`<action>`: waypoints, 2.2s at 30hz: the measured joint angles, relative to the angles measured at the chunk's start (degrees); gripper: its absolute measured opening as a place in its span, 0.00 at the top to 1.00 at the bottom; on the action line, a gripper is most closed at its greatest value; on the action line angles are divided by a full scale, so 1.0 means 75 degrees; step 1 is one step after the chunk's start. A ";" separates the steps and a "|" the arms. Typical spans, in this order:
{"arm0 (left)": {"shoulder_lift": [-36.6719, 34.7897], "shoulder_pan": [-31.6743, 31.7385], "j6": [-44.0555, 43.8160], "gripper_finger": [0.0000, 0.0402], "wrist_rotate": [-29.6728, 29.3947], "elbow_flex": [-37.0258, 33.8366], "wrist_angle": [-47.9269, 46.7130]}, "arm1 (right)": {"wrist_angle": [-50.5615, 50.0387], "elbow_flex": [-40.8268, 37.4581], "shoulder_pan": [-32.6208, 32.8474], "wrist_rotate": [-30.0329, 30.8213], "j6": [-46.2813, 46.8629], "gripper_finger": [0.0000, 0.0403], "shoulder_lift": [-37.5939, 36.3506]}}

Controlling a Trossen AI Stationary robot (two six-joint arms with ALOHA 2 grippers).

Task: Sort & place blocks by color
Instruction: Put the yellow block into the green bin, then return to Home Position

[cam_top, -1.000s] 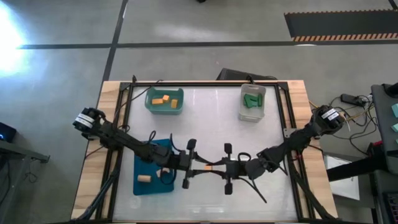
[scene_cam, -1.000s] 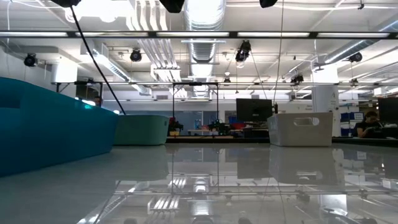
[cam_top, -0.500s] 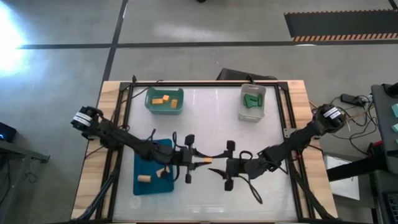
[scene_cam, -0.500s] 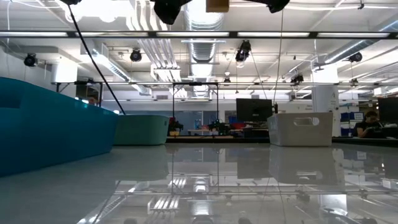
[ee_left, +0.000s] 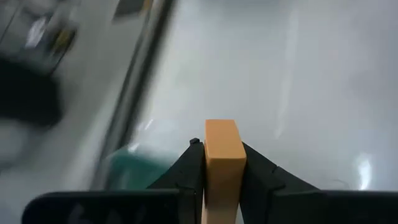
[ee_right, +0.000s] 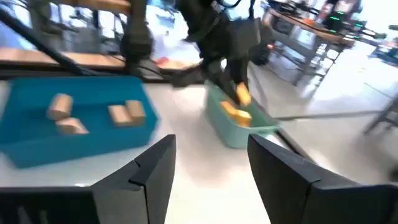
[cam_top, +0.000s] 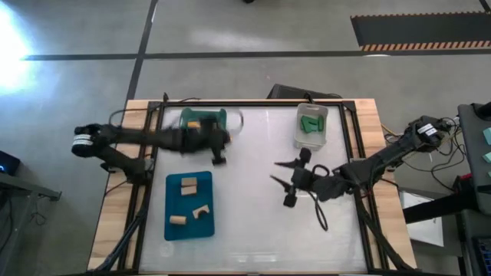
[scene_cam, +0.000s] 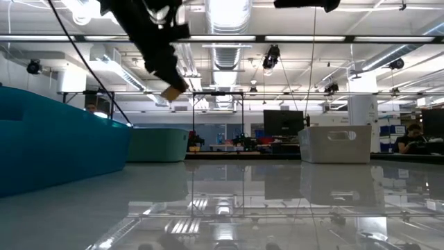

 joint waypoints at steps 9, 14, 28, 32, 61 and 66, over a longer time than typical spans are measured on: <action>0.0457 0.4373 0.2138 0.89 0.2531 0.0976 -0.1693 | -0.0709 0.0000 -0.1701 -0.0006 -0.0679 0.57 -0.0419; 0.0829 0.4983 0.2357 0.89 0.2914 0.0932 -0.1710 | -0.0760 0.0000 -0.3073 -0.0619 -0.1013 0.61 -0.0453; 0.1493 0.4995 0.2098 0.81 0.2331 0.0914 -0.2763 | -0.0790 0.0000 -0.5894 -0.4067 -0.0169 0.67 -0.0393; 0.1487 0.4987 0.2100 0.68 0.2066 0.0935 -0.2750 | -0.0791 0.0000 -0.5894 -0.4069 -0.0283 0.66 -0.0393; -0.5730 0.0915 0.0609 0.93 0.3920 -0.3912 0.2707 | 0.4433 -0.4590 -0.4859 -0.6669 -0.1261 0.84 -0.1829; -0.6520 0.0915 0.0370 0.97 0.3948 -0.4798 0.3499 | 0.4420 -0.5270 -0.4574 -0.6632 -0.1359 0.87 -0.3072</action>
